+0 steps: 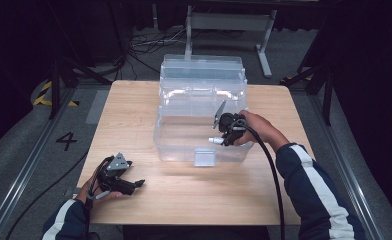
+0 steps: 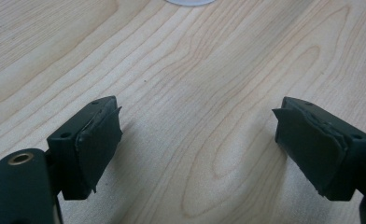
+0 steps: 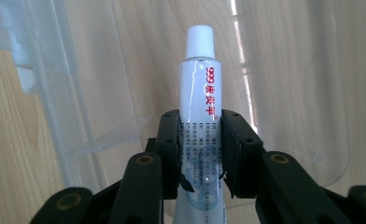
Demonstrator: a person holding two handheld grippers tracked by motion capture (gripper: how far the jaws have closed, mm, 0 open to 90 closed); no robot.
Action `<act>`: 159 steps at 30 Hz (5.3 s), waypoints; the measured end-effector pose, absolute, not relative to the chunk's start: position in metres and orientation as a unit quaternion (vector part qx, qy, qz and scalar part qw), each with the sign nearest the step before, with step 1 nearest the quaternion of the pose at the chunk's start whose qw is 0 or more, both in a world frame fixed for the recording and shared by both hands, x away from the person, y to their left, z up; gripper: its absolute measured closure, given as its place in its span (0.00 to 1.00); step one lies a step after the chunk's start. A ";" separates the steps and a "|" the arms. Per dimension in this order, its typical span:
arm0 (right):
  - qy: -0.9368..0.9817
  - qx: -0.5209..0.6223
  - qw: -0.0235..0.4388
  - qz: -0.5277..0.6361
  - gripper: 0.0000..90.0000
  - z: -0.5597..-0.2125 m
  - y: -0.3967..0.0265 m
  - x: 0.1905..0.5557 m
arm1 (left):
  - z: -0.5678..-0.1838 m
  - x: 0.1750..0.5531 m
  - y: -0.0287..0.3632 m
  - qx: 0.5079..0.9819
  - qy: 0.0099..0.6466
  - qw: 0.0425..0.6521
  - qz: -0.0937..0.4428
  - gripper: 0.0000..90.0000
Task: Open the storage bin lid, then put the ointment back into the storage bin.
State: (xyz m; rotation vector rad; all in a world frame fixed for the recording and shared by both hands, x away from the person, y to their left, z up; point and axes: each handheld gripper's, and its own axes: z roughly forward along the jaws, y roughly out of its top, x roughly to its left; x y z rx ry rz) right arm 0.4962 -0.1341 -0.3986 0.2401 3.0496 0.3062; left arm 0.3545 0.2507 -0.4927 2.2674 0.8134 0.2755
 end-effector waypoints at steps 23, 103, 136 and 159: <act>0.980 0.108 0.047 0.161 0.75 -0.388 -0.157 0.494 | -0.493 0.355 0.251 0.876 0.313 0.350 0.107 0.16; 0.912 0.185 0.249 0.270 0.69 -0.319 -0.157 0.571 | -0.400 0.415 0.111 0.947 0.145 0.252 0.140 0.78; 0.949 0.094 0.225 0.199 0.94 -0.298 -0.136 0.559 | -0.411 0.424 0.103 0.951 0.153 0.249 0.102 0.81; 0.956 0.069 0.207 0.196 0.95 -0.287 -0.137 0.529 | -0.412 0.424 0.103 0.950 0.155 0.255 0.097 0.80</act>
